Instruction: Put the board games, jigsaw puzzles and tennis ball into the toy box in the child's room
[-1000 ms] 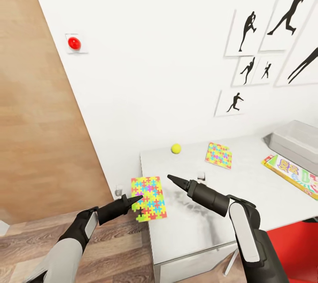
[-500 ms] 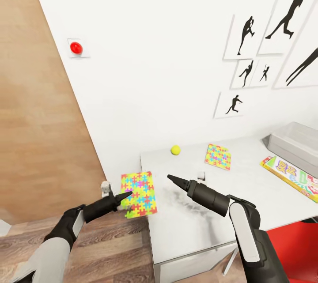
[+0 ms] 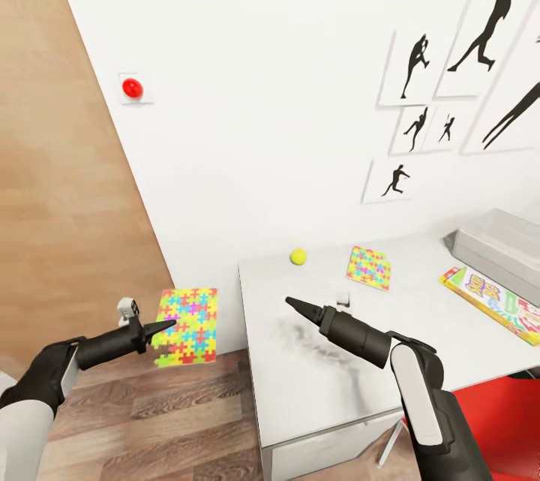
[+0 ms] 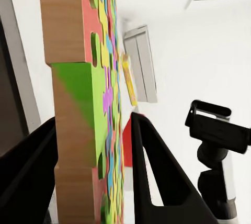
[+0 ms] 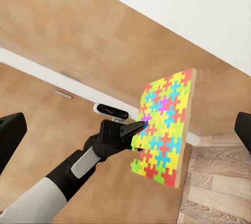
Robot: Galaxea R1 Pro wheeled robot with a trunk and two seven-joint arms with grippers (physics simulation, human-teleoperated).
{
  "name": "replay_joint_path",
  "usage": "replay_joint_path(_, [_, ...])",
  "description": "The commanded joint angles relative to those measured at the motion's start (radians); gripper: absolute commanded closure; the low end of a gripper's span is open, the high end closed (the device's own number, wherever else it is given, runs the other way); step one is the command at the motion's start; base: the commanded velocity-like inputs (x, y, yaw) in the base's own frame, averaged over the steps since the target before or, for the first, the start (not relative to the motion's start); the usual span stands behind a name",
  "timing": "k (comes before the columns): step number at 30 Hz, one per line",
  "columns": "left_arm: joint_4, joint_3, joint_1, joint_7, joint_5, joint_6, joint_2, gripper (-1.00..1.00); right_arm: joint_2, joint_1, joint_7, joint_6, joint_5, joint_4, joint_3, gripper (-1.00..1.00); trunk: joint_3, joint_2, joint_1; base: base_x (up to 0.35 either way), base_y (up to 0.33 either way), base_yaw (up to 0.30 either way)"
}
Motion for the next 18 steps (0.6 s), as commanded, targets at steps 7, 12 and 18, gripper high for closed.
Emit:
replay_joint_path(7, [-0.030, -0.054, -0.001, -0.008, -0.008, 0.068, 0.079, 1.00, 0.001, -0.001, 0.006, 0.005, 0.004, 0.000, -0.002, -1.00, 0.021, 0.048, -0.027, 0.000, 0.000, 0.000])
replay_joint_path(12, [-0.032, -0.071, -0.002, -0.008, -0.007, 0.082, 0.104, 1.00, 0.002, -0.001, 0.006, 0.005, 0.005, 0.000, -0.002, -1.00, 0.036, 0.083, -0.046, 0.000, 0.000, 0.000])
replay_joint_path(18, [-0.032, -0.074, -0.005, -0.008, -0.008, 0.084, 0.120, 1.00, 0.001, -0.001, 0.006, 0.005, 0.004, 0.000, -0.002, -1.00, 0.055, 0.125, -0.069, 0.000, 0.000, 0.000])
